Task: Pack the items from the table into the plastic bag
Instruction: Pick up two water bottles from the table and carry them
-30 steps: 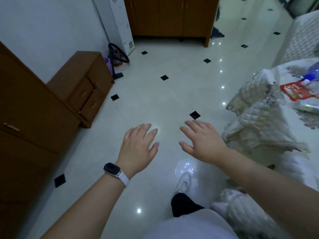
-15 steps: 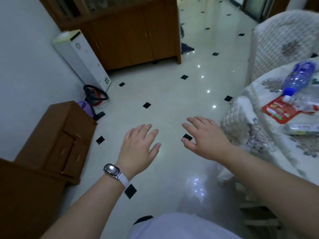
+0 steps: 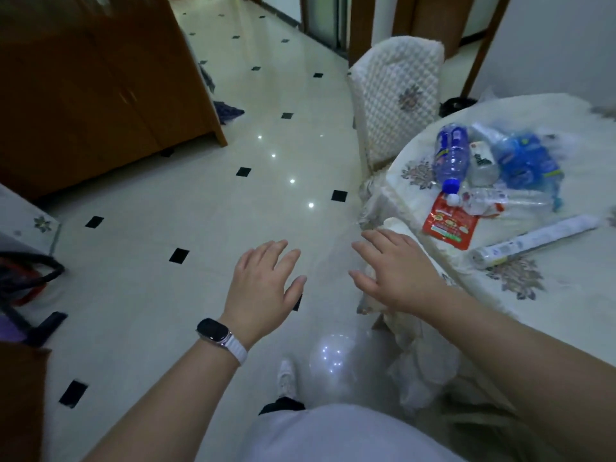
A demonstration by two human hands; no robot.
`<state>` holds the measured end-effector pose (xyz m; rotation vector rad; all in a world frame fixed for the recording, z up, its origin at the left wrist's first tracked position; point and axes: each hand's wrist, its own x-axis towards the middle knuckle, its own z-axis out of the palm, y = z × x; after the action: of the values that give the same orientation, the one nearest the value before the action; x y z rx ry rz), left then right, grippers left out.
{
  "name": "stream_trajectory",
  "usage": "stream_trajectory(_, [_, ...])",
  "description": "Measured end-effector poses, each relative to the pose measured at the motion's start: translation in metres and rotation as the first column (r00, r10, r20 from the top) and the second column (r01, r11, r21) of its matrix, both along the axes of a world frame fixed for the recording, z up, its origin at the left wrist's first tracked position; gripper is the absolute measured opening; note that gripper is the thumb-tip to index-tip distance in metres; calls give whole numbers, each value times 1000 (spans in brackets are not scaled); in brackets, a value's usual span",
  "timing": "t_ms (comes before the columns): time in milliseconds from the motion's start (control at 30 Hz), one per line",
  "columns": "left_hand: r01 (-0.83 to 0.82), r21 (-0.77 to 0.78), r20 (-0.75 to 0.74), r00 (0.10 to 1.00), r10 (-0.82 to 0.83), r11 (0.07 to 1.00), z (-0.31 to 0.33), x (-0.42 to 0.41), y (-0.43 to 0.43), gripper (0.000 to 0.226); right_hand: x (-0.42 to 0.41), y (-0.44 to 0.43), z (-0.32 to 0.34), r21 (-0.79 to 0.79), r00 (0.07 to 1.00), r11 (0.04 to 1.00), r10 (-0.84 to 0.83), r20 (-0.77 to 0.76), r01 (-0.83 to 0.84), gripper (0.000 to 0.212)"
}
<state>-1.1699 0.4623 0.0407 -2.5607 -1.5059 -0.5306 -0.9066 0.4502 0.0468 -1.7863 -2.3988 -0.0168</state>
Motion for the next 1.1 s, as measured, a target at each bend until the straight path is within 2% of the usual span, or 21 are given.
stream_trajectory(133, [75, -28, 55, 996, -73, 997, -4, -14, 74, 45, -18, 53, 8, -46, 992, 992, -114, 47, 117, 59])
stream_trajectory(300, [226, -46, 72, 972, -222, 973, -3, -26, 173, 46, -30, 112, 24, -26, 962, 963, -267, 57, 269, 59])
stream_trajectory(500, [430, -54, 81, 902, -425, 901, -5, 15, 245, 44, -15, 127, 25, -7, 882, 884, -466, 66, 467, 55])
stream_trajectory(633, [589, -51, 108, 806, -582, 806, -7, 69, 283, 42, 21, 127, 13, 0, 805, 807, -590, 63, 591, 53])
stream_trajectory(767, [672, -90, 52, 740, -670, 735, -8, 124, 318, 41, 67, 145, 2, -29, 736, 736, -672, 80, 676, 54])
stream_trajectory(900, [722, -125, -6, 686, -728, 681, -1, 172, 344, 40, 98, 159, -9, -29, 645, 645, -764, -14, 764, 52])
stream_trajectory(1100, [691, -225, -23, 701, -713, 687, 3, 246, 376, 43, 153, 171, -19, -50, 426, 435, -895, -130, 899, 52])
